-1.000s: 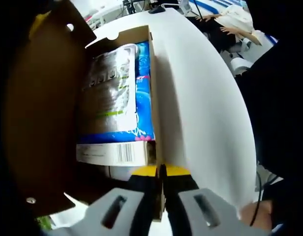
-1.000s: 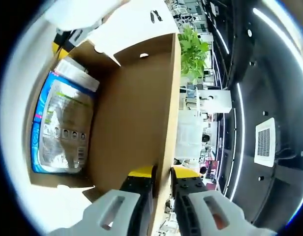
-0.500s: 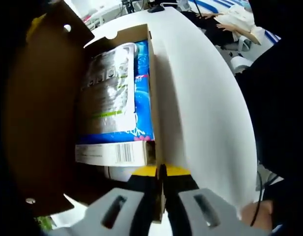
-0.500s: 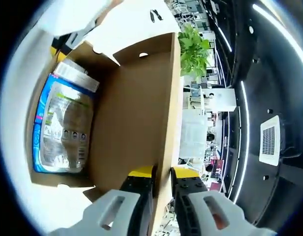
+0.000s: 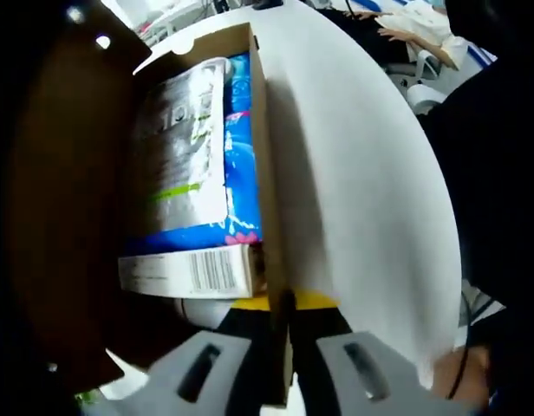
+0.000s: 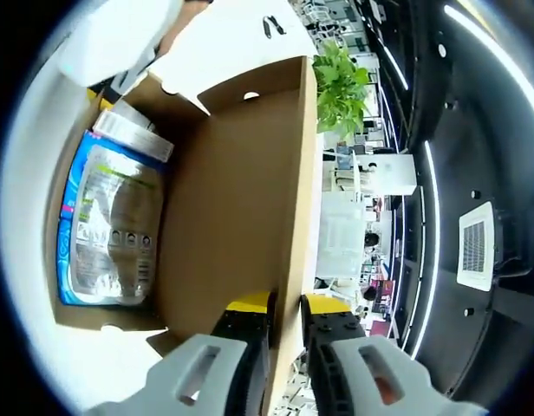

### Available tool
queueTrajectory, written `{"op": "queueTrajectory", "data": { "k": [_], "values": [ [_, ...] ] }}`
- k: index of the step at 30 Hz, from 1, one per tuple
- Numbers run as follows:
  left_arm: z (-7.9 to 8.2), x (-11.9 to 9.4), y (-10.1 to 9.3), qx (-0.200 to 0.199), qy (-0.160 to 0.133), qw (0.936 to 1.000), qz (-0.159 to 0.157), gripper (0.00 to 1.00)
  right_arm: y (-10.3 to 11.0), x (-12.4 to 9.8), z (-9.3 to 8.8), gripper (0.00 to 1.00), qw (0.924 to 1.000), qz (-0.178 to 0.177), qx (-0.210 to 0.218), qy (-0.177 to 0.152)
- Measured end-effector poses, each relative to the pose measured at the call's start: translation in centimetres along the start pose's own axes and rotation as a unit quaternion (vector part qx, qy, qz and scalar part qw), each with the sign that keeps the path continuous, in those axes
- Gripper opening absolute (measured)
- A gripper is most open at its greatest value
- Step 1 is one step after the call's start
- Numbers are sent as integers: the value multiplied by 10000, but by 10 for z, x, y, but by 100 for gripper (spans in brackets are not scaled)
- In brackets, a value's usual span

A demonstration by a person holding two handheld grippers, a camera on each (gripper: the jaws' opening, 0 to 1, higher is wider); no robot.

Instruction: Operate the shoe box by opening the lid, removing the specified soft item, and placing it in the target area until the item is outside and the box remains undamaged.

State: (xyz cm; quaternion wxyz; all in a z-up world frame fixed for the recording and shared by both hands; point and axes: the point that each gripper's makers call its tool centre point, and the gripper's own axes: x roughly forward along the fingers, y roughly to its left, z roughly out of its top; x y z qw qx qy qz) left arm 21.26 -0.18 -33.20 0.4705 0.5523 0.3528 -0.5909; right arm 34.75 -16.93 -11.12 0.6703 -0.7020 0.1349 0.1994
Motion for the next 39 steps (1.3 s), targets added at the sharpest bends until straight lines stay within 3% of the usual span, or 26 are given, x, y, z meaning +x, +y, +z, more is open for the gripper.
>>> {"op": "queueTrajectory", "data": {
  "k": [14, 23, 29, 31, 39],
  "values": [
    [-4, 7, -3, -36, 216, 9997, -104, 6, -1, 2, -1, 11, 10000, 4, -24, -6],
    [-2, -1, -3, 49, 115, 9999, -18, 5, -1, 1, -1, 11, 10000, 15, -29, 30],
    [1, -17, 2, -33, -95, 9994, 328, 10, -1, 0, 0, 11, 10000, 22, -54, 60],
    [4, -24, 2, 152, -192, 9987, 443, 9, -1, 0, 0, 11, 10000, 18, -61, 66],
    [4, -25, 1, 123, -233, 9988, 423, 6, 1, -2, 1, 11, 9999, 12, -76, 72]
  ]
}}
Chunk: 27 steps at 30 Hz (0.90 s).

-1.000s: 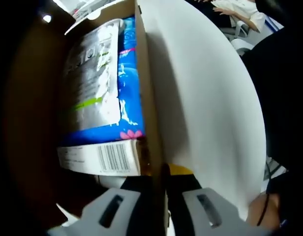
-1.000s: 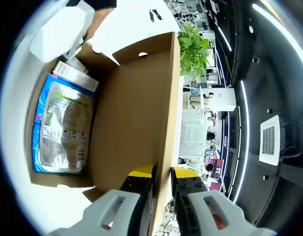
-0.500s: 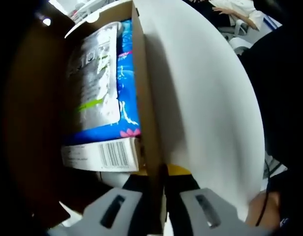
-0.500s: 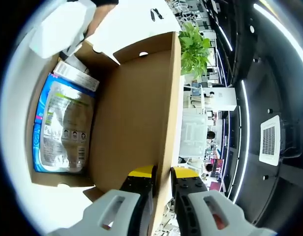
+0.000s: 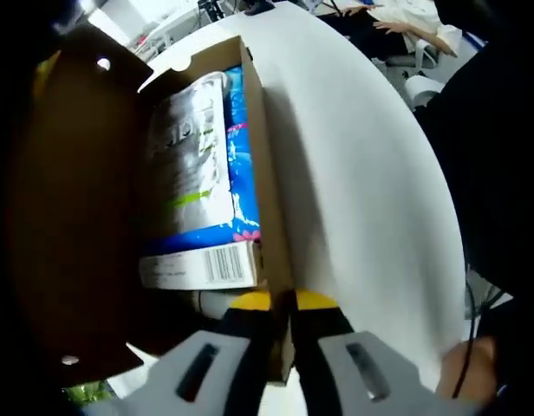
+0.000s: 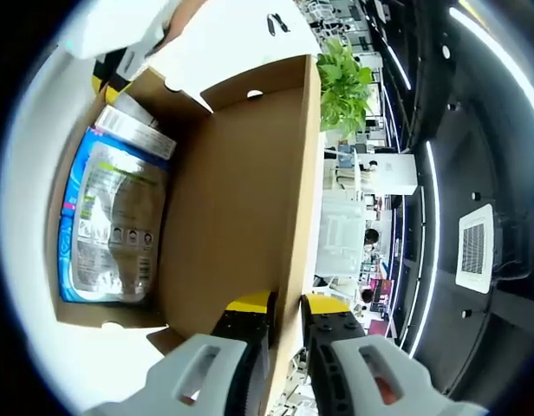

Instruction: Operate the shoe box by opening the lid, removing the specified soft item, and placing it in the target area until the item is outside and the box remains undamaged.

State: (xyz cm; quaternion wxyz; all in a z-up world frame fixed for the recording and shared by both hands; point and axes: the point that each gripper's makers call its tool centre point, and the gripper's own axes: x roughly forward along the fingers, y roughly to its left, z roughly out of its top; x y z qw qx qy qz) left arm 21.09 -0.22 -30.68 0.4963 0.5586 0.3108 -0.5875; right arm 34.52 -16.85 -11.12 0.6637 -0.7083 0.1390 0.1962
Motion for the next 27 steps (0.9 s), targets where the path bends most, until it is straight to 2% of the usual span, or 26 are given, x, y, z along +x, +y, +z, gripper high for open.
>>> {"op": "queueTrajectory", "data": {
  "k": [23, 27],
  "values": [
    [3, 0, -5, 59, -5, 10000, 9, 6, -1, 2, -1, 11, 9999, 125, -62, -9],
    [3, -1, -6, 43, -28, 10000, -3, 6, -2, 3, -1, 11, 9998, 192, 96, -41]
  ]
}}
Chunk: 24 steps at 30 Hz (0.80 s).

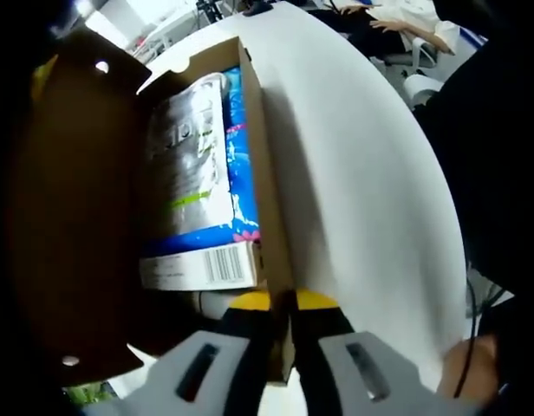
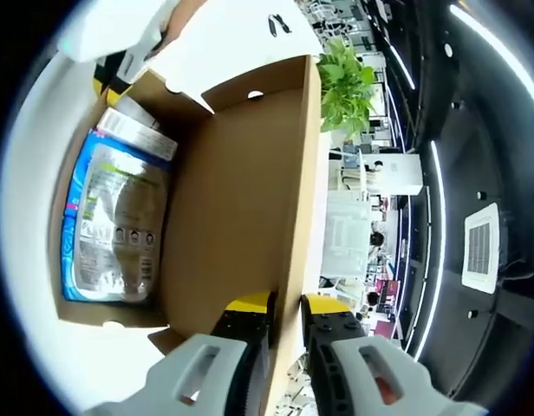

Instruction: Operate the shoe box by opening the lid, removing the specified soft item, and placing it in the target area until the item is outside and the box remains undamaged.

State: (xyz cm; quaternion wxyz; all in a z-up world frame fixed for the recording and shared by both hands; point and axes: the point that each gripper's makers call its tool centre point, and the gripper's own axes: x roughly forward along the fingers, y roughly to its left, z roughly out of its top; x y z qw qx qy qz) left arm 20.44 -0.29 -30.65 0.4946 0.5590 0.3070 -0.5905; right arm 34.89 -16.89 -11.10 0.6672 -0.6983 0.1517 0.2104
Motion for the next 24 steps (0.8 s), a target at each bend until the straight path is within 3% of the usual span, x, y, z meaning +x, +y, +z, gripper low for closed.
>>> {"op": "queueTrajectory", "data": {
  "k": [24],
  "values": [
    [0, 1, 1, 1, -29, 10000, -16, 6, -4, 12, -4, 11, 9997, 235, 50, 22]
  ]
}}
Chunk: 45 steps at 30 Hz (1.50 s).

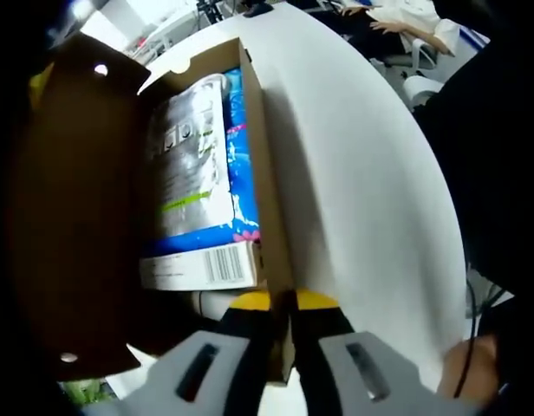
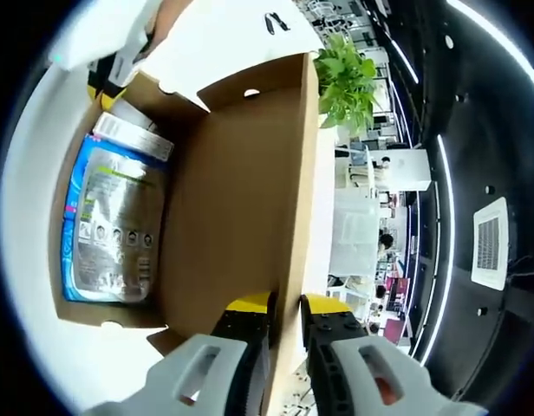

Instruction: Operate the shoe box by opening the lid, removing the specified soft item, and placing it in the target area until the item is outside and the box remains undamaged.

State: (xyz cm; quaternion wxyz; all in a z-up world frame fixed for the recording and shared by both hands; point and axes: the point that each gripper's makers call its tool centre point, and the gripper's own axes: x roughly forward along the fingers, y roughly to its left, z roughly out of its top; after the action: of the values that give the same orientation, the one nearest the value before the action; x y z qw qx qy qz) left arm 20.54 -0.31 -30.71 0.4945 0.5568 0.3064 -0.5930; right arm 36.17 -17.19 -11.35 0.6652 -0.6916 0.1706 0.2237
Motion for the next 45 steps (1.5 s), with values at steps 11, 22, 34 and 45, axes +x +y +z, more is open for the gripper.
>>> {"op": "queueTrajectory", "data": {
  "k": [11, 22, 34, 45],
  "values": [
    [0, -1, 1, -14, -32, 10000, -8, 6, -3, 7, -3, 11, 10000, 67, 23, 38],
    [-2, -1, 4, -9, -32, 10000, 3, 6, -9, 12, -4, 8, 9999, 14, 92, 64],
    [-3, -2, 6, 11, -35, 10000, 19, 6, -12, 17, -5, 6, 9998, -8, 202, 77],
    [-4, -2, 6, 4, -56, 10000, 11, 6, -15, 24, -7, 5, 9994, -24, 343, 95]
  ]
}}
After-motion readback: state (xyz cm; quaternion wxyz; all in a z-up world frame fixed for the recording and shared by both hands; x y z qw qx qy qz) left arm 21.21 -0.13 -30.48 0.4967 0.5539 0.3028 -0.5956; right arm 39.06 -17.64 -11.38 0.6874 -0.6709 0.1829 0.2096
